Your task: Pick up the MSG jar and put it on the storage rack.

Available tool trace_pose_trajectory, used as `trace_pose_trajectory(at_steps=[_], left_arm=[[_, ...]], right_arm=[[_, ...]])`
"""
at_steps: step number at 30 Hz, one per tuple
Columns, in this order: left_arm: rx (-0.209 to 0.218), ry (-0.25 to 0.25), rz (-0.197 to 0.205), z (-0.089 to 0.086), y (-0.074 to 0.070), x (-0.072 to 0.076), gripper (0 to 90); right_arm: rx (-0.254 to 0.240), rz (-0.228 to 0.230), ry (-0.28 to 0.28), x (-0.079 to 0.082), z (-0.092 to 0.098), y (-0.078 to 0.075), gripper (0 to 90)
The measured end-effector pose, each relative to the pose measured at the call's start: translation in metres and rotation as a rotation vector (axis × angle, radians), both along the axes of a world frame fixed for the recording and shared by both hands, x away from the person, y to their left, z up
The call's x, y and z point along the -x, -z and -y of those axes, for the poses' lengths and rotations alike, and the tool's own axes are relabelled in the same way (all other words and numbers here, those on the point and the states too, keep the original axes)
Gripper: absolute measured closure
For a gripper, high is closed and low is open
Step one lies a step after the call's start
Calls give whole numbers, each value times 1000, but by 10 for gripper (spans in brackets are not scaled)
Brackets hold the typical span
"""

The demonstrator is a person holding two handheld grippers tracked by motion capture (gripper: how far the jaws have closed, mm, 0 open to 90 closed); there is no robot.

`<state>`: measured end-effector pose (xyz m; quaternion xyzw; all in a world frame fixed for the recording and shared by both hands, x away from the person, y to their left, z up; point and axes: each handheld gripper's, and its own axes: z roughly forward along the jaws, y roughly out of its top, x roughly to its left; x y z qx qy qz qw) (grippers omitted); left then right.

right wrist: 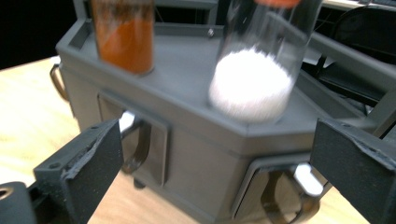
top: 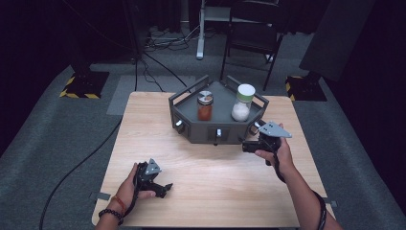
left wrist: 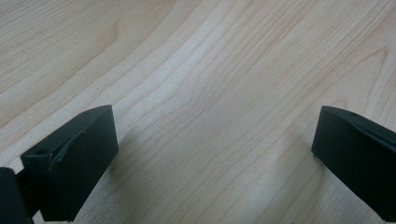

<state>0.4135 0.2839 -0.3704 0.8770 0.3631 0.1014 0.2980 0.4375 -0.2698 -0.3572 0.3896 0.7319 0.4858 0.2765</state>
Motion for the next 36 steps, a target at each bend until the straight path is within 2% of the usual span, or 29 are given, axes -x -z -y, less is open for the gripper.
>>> trace_pose_trajectory(at_steps=[3, 8, 11, 16, 23, 36], left_arm=[[0, 0, 0, 0, 0, 0, 2], [0, 0, 0, 0, 0, 0, 3], [0, 0, 0, 0, 0, 0, 3], [0, 0, 0, 0, 0, 0, 3], [0, 0, 0, 0, 0, 0, 2], [0, 0, 0, 0, 0, 0, 3]], right_arm=[[22, -1, -18, 4, 0, 5, 25], [24, -11, -43, 11, 3, 13, 25], [5, -33, -65, 12, 8, 18, 25], [20, -49, -80, 16, 11, 26, 25], [48, -74, -104, 22, 13, 33, 25], [132, -122, -153, 30, 14, 40, 25]])
